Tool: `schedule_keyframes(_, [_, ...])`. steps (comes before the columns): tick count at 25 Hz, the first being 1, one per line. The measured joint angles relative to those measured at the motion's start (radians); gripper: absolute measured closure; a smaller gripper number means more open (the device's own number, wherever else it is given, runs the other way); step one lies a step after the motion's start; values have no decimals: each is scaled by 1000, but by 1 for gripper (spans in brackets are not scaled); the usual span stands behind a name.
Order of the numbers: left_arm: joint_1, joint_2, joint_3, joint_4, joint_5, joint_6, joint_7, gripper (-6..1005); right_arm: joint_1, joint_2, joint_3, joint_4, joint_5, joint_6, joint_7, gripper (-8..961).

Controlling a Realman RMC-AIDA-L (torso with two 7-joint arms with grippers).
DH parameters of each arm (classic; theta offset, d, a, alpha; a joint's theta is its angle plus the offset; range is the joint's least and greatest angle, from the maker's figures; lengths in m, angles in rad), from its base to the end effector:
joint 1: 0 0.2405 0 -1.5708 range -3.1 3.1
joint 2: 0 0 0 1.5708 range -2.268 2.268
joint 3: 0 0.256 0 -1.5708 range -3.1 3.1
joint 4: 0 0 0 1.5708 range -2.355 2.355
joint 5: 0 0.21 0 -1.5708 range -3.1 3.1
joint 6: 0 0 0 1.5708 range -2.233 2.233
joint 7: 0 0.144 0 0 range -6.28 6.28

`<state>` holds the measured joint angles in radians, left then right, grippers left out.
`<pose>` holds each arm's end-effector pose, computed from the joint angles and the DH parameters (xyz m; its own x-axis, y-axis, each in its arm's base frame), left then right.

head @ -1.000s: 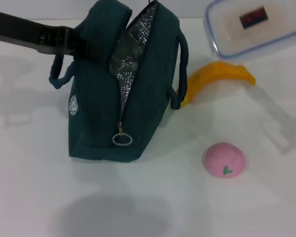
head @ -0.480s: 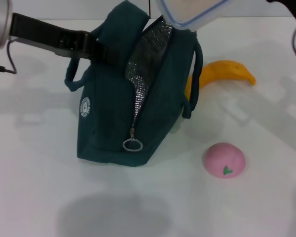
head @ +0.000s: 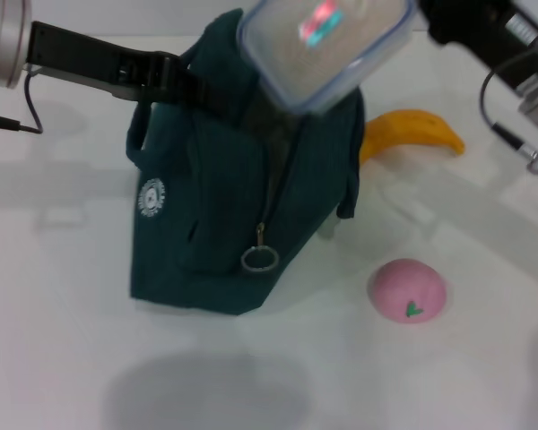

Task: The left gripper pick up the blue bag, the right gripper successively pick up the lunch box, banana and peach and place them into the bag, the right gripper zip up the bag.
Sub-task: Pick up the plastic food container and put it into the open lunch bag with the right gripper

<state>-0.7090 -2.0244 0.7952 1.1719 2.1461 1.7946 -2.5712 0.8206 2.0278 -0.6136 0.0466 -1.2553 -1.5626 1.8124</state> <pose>-0.1570 0.3698 0.0761 0.5229 0.8068 0.2749 0.8292 -0.5562 0.0550 0.1753 0.3816 -0.0117 -0.2468 -0.6701 -0.7001 -0.5836 -0.4740 0.6594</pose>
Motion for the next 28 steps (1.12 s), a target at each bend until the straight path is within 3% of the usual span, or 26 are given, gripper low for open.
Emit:
schedule_keyframes(9, [8, -3, 0, -22, -19, 0, 2, 964, -3, 0, -11, -5, -91, 56, -32, 747])
schedule_keyframes(19, [5, -12, 4, -76, -49, 1, 21, 964, 80, 0, -26, 23, -209, 188, -44, 728])
schedule_keyframes(28, [23, -12, 8, -77, -49, 3, 26, 964, 84, 0, -8, 23, -208, 152, -135, 711])
